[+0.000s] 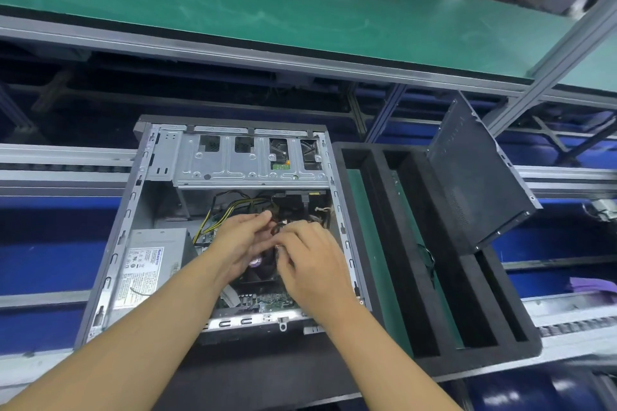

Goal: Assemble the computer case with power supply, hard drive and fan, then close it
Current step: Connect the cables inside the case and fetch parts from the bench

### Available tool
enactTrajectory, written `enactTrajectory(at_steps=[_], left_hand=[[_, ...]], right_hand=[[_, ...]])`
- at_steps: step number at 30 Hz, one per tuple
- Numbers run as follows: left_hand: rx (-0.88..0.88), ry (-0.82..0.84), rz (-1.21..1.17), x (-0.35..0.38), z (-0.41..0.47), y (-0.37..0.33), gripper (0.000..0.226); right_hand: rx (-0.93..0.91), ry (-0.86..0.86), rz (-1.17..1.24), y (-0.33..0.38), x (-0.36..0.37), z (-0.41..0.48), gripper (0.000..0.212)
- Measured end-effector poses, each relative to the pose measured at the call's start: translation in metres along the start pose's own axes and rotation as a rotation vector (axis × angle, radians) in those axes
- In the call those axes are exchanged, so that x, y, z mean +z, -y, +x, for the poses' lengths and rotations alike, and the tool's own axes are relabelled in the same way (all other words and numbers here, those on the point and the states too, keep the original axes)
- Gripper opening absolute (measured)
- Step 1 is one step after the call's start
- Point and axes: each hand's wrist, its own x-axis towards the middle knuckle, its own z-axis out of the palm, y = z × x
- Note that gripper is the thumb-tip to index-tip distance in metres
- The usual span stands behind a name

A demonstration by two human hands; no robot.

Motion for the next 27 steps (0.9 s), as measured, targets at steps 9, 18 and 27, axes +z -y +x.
enactTrajectory(at_steps=[9,18,27], left_hand=[[0.182,-0.143,-0.010,-0.005,-0.002,0.000,0.021],[0.200,0.063,0.553,0.003,-0.008,0.006,0.010],[0.429,0.016,1.068,0.002,-0.019,0.003,0.011]], right_hand=[[0.613,0.597,0.354,0.001,0.022,0.023,0.045],[1.070,0.276,1.086,-0.014,0.037,0.029,0.067],[1.197,0.019,1.031,-0.010,0.041,0.029,0.022]])
